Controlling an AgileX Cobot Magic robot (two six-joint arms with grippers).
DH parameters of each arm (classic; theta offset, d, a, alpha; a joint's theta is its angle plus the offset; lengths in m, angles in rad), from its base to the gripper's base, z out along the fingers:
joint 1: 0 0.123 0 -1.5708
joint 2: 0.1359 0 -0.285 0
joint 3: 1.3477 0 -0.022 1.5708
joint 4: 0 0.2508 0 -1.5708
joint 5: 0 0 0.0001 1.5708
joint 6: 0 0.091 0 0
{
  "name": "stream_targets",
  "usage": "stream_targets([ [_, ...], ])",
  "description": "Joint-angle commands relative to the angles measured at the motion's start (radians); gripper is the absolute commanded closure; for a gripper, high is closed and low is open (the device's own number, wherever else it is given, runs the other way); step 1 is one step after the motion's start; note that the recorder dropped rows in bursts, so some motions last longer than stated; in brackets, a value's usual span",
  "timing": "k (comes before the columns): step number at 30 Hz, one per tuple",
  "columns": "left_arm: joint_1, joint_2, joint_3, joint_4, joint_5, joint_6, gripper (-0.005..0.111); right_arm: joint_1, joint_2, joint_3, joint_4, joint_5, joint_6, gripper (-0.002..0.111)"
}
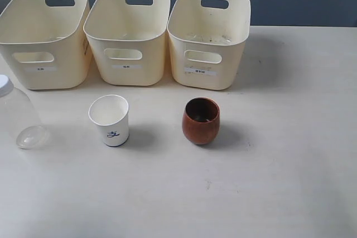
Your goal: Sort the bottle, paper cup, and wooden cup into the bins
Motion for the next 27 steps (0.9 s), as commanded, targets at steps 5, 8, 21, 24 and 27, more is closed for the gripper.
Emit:
stream_targets([
  [5, -0.003, 0.003, -0.001, 0.002, -0.014, -0.003, 0.107, 0.001, -0.005, 0.008, 0.34, -0.086, 0.108, 0.109],
  [8, -0.003, 0.003, -0.001, 0.002, -0.014, -0.003, 0.107, 0.001, -0.005, 0.008, 0.358, -0.104, 0.108, 0.109],
  [21, -0.003, 0.003, -0.001, 0.002, -0.014, -0.003, 0.107, 0.001, -0.005, 0.0, 0.424, -0.197, 0.098, 0.109],
  [24, -0.003, 0.003, -0.001, 0.002, -0.014, -0.003, 0.107, 0.001, -0.005, -0.058, 0.422, -0.172, 0.098, 0.109],
  [27, -0.003, 0.003, -0.001, 0.002, -0.014, -0.003, 0.107, 0.001, 0.007, -0.146, 0.383, -0.115, 0.096, 0.109],
])
